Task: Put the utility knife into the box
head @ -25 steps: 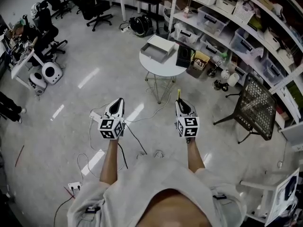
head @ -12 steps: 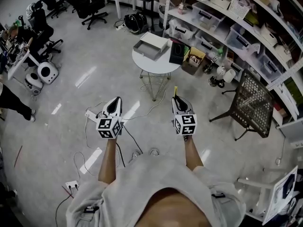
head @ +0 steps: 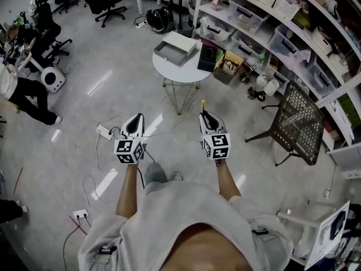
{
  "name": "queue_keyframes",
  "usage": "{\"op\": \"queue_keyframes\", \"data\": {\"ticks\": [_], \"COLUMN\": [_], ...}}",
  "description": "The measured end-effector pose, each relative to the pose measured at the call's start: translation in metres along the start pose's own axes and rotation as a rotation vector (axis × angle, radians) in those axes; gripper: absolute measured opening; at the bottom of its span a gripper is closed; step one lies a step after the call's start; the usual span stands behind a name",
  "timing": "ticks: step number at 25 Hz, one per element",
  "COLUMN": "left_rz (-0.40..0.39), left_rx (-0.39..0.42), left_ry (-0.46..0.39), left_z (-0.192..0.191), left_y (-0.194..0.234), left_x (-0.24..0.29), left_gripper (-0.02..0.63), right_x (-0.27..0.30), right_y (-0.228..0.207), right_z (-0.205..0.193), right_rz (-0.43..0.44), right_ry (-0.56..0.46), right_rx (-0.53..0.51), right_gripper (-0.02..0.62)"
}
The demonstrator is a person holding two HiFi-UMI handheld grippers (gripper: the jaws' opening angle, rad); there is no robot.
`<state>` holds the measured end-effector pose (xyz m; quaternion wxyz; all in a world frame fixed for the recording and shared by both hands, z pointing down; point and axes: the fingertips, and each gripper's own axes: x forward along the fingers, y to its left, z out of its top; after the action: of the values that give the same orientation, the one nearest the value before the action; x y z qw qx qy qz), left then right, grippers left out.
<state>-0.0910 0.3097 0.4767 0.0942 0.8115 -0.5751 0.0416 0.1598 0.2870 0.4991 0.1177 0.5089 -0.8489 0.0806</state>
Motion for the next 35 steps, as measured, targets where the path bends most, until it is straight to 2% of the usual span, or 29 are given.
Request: {"op": "queue_keyframes", "data": {"ticks": [6,11,21,30,35], "left_rz": [0.006,-0.007,-0.089,-0.163,-0.195], "left_rx": [-0.023,-0.028,-0.033,-0.034,-0.034], "left_ry": [0.015,0.012,-0.008,0.000,0.021], "left_z": [-0.007,-0.009,0.017,0.047,0.050], "left_y": [0.009,0.022,0.073,0.145,0.168], "left_x": [0.012,0.045,0.158,0.254,0.297], "left_gripper": [0.021,0.021,0.021,0.021,0.021], "right_x": [0.018,0.045,0.145,0.253,0.288], "right_y": [0.001,-0.009,-0.037,-0.049,-0.062], "right_z": [-0.001,0.002,0.033,0.076,0.077], "right_rz": [0.020,0.010,-0.038,-0.092,-0.127], "right_ry": [0.018,0.012,0.021,0.030,0.050], "right_rx": [-0.011,-0.009,-0.015,-0.020,-0.010], "right_gripper": [0.083,0.083,0.083,0.083,0.083]}}
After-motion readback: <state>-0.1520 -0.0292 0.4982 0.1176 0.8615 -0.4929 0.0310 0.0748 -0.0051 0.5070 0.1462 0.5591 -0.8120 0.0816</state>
